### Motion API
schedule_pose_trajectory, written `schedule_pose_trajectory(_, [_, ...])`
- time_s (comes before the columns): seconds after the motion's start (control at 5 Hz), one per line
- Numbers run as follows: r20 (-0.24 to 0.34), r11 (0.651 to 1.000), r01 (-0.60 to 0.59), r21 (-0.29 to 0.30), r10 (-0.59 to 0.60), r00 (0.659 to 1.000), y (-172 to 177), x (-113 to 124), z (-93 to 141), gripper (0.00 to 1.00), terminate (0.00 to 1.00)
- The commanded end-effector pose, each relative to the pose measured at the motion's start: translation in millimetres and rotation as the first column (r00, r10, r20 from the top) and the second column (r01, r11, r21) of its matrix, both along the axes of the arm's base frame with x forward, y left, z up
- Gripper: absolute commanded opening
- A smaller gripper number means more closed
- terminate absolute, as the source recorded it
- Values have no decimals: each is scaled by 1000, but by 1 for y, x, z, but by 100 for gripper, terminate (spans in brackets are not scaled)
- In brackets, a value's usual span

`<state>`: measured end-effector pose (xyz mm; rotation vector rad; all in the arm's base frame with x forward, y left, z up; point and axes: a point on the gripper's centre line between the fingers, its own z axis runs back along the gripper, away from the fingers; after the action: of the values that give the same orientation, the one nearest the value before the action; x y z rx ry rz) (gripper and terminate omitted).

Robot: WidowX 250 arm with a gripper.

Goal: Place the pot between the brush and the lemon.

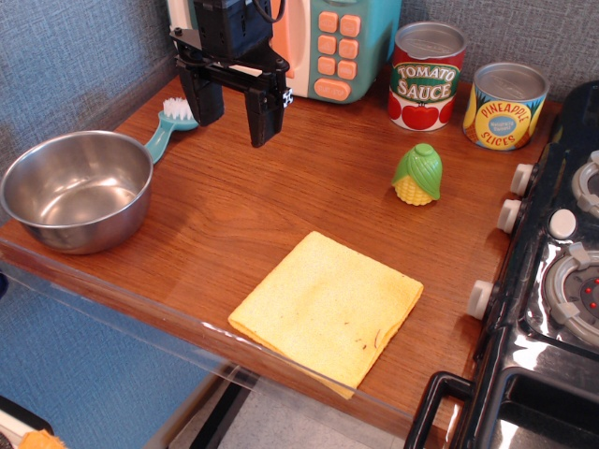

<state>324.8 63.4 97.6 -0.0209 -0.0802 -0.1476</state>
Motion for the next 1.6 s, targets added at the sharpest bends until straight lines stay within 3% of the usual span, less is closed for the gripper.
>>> schedule_pose_trajectory(0.0, [0, 1000, 0, 0, 0, 1000, 0, 0, 0, 100, 0])
schedule_pose_trajectory(0.4, [13, 1000, -26, 14, 25, 1000, 23, -35, 0, 100, 0])
schedule_pose_trajectory(0.6, [18, 997, -43, 59, 42, 999, 38, -53, 6, 100, 0])
schedule_pose_trajectory(1.0, [-60, 983, -48, 179, 60, 996, 60, -63, -4, 100, 0])
schedule_pose_trajectory(1.4, [-153, 978, -129, 166, 155, 976, 74, -58, -47, 100, 0])
